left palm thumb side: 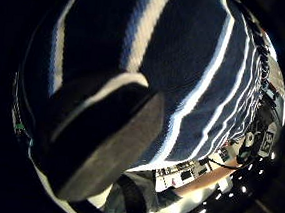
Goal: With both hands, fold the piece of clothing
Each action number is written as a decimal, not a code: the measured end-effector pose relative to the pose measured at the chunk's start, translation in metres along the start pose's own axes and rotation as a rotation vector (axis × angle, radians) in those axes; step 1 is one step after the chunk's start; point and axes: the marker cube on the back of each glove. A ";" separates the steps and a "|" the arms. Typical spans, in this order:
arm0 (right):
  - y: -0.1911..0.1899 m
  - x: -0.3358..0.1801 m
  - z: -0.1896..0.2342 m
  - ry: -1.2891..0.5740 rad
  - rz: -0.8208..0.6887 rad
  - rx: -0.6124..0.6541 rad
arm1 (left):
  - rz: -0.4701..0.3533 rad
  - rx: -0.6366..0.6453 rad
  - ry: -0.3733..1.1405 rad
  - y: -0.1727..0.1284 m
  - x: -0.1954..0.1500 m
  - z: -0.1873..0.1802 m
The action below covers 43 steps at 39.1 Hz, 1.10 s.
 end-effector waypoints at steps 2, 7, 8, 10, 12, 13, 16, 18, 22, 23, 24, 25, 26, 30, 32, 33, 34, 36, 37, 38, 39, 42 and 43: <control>-0.005 -0.003 0.004 -0.035 -0.011 0.010 | -0.011 0.016 -0.007 -0.002 0.001 0.000; -0.003 -0.008 0.009 -0.032 -0.004 -0.014 | 0.027 -0.087 -0.028 0.006 0.007 0.003; -0.003 -0.010 0.010 -0.028 0.003 -0.011 | 0.032 -0.086 -0.027 0.005 0.008 0.003; -0.005 -0.016 0.012 -0.017 -0.007 0.017 | 0.030 -0.052 -0.021 0.002 0.008 0.002; -0.007 -0.022 0.014 -0.014 -0.038 0.063 | 0.025 -0.015 -0.019 -0.001 0.008 0.001; -0.007 -0.024 0.014 -0.018 -0.048 0.079 | 0.024 -0.008 -0.020 -0.001 0.008 0.001; -0.007 -0.026 0.015 -0.049 -0.027 0.091 | 0.017 -0.045 -0.025 0.002 0.008 0.002; -0.008 -0.026 0.016 -0.077 0.001 0.083 | 0.013 -0.081 -0.033 0.004 0.008 0.002; -0.006 -0.029 0.017 -0.129 -0.018 0.041 | 0.039 -0.138 -0.050 0.006 0.008 0.000; -0.007 -0.031 0.016 -0.134 -0.036 0.041 | 0.056 -0.162 -0.059 0.007 0.007 -0.003; -0.008 -0.032 0.014 -0.134 -0.054 0.048 | 0.070 -0.196 -0.072 0.009 0.005 -0.007; -0.009 -0.033 0.012 -0.129 -0.069 0.055 | 0.074 -0.237 -0.090 0.011 0.002 -0.012; -0.009 -0.035 0.008 -0.121 -0.082 0.059 | 0.065 -0.278 -0.106 0.014 -0.003 -0.019; -0.004 -0.040 -0.014 -0.100 -0.119 0.053 | 0.055 -0.300 -0.102 0.024 -0.023 -0.053; 0.001 -0.044 -0.030 -0.096 -0.128 0.064 | 0.069 -0.218 -0.081 0.027 -0.034 -0.072; 0.004 -0.046 -0.040 -0.094 -0.128 0.076 | 0.059 -0.167 -0.073 0.028 -0.040 -0.081; 0.006 -0.049 -0.051 -0.091 -0.127 0.091 | 0.043 -0.118 -0.066 0.028 -0.046 -0.089; 0.005 -0.057 -0.069 -0.086 -0.122 0.128 | 0.011 -0.040 -0.055 0.030 -0.058 -0.103; -0.002 -0.062 -0.077 -0.083 -0.118 0.147 | 0.002 -0.012 -0.050 0.031 -0.063 -0.109; -0.013 -0.069 -0.084 -0.078 -0.113 0.168 | -0.003 0.014 -0.046 0.033 -0.068 -0.114; -0.025 -0.077 -0.092 -0.072 -0.112 0.194 | -0.003 0.037 -0.040 0.034 -0.073 -0.118; -0.032 -0.111 -0.118 -0.052 -0.134 0.269 | 0.025 0.052 -0.012 0.030 -0.087 -0.126; -0.024 -0.123 -0.126 -0.046 -0.146 0.289 | 0.039 0.029 -0.003 0.022 -0.090 -0.125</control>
